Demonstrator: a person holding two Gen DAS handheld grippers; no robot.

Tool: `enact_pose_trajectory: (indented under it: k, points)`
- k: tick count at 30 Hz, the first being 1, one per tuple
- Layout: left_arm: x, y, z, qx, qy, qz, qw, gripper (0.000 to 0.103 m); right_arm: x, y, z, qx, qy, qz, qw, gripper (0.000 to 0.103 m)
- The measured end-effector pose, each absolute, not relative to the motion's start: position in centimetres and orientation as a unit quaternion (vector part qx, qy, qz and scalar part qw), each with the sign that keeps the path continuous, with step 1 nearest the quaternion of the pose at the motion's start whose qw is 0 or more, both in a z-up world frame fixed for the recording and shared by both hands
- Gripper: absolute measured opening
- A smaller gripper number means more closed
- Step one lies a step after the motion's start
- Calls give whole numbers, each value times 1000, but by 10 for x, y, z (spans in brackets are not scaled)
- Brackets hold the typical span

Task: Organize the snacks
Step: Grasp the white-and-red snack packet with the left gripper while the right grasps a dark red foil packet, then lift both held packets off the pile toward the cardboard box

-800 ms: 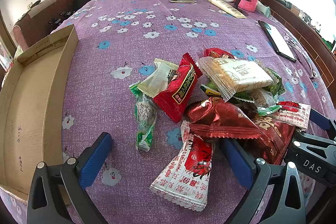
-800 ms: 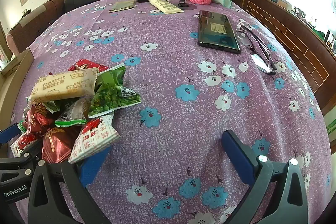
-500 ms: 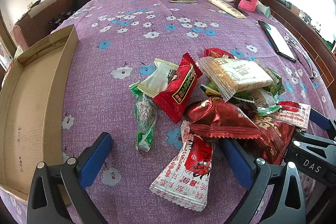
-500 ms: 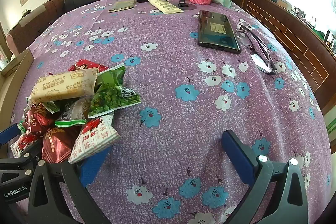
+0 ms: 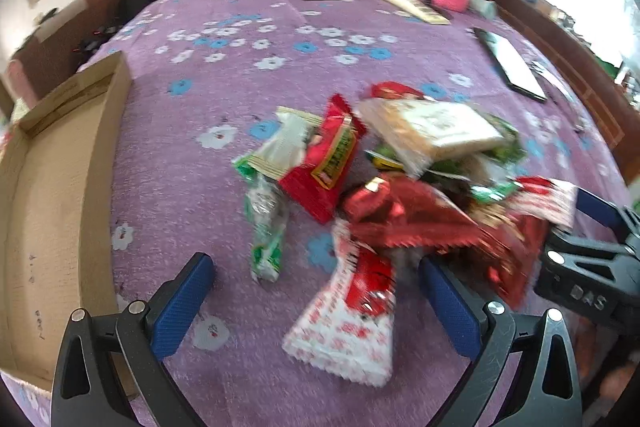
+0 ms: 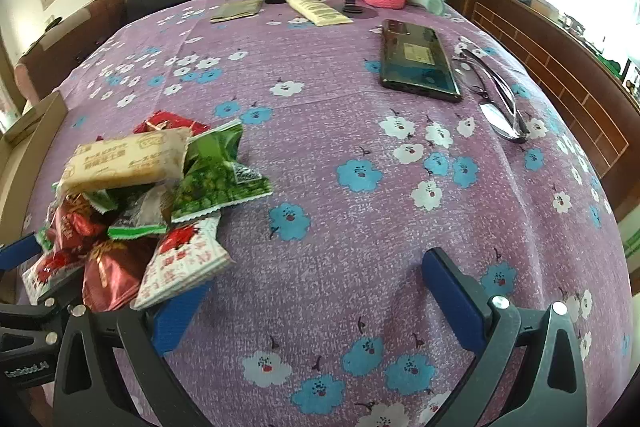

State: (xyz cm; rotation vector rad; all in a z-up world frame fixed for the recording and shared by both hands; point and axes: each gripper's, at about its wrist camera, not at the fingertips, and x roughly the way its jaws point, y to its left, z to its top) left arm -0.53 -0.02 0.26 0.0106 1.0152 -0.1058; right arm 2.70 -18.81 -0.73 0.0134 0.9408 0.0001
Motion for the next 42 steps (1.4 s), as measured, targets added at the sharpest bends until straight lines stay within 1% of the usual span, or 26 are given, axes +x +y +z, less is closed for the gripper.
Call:
enact_pose_trajectory:
  k: [6,9,11,13,14,15,20,21,22,23,24,25,26,27,31,32,33,34,36,38,40,41,42]
  points:
    - [-26,3,18,8,474,-113,873,103,15,-200,5,53,423,32,904,103]
    - [-32,12,23,-8,470,-136,872,102,3,-203,18,66,386,54,919,103]
    - [-34,17,26,-22,469,-150,870,97,-7,-201,28,61,356,61,930,103]
    - [-36,19,28,-20,466,-152,871,88,-17,-200,39,62,319,70,943,103]
    - [-36,18,29,-17,465,-152,872,85,-22,-201,44,66,301,76,948,103]
    - [-35,18,29,-13,465,-153,872,80,-25,-203,47,75,290,84,950,103]
    - [-29,12,23,-4,474,-160,866,68,-24,-220,48,141,284,116,941,103]
    - [-27,10,21,1,476,-160,865,64,-24,-222,48,147,285,119,940,102]
    - [-26,8,20,3,477,-161,864,55,-25,-224,48,153,284,120,939,99]
    - [-24,6,18,5,479,-163,863,51,-24,-225,49,159,285,126,937,91]
    - [-22,3,16,10,481,-166,861,42,-26,-224,49,159,287,129,936,84]
    - [-20,0,15,13,483,-166,860,40,-25,-224,48,157,289,129,936,82]
    - [-19,-3,14,19,479,-164,862,40,-24,-221,48,151,293,133,935,78]
    - [-17,-7,14,27,477,-168,863,40,-23,-218,47,148,297,144,932,77]
    - [-15,-13,13,35,473,-167,865,40,-25,-205,47,127,300,171,930,76]
    - [-15,-13,12,34,471,-166,866,39,-26,-200,46,119,303,182,928,76]
    - [-15,-12,12,34,469,-164,867,35,-27,-196,45,114,307,190,926,76]
    - [-17,-9,12,29,469,-165,867,35,-26,-188,43,102,318,210,919,76]
    - [-18,-3,13,13,473,-172,864,34,-25,-174,40,82,331,227,912,70]
    - [-21,0,13,9,474,-174,863,34,-21,-168,35,84,345,245,902,68]
    - [-24,2,14,8,475,-173,863,34,-12,-171,25,112,372,249,887,66]
    - [-25,3,14,9,475,-172,863,34,-9,-172,20,120,384,255,879,63]
    - [-26,3,14,9,476,-171,863,34,-6,-172,17,125,395,259,873,54]
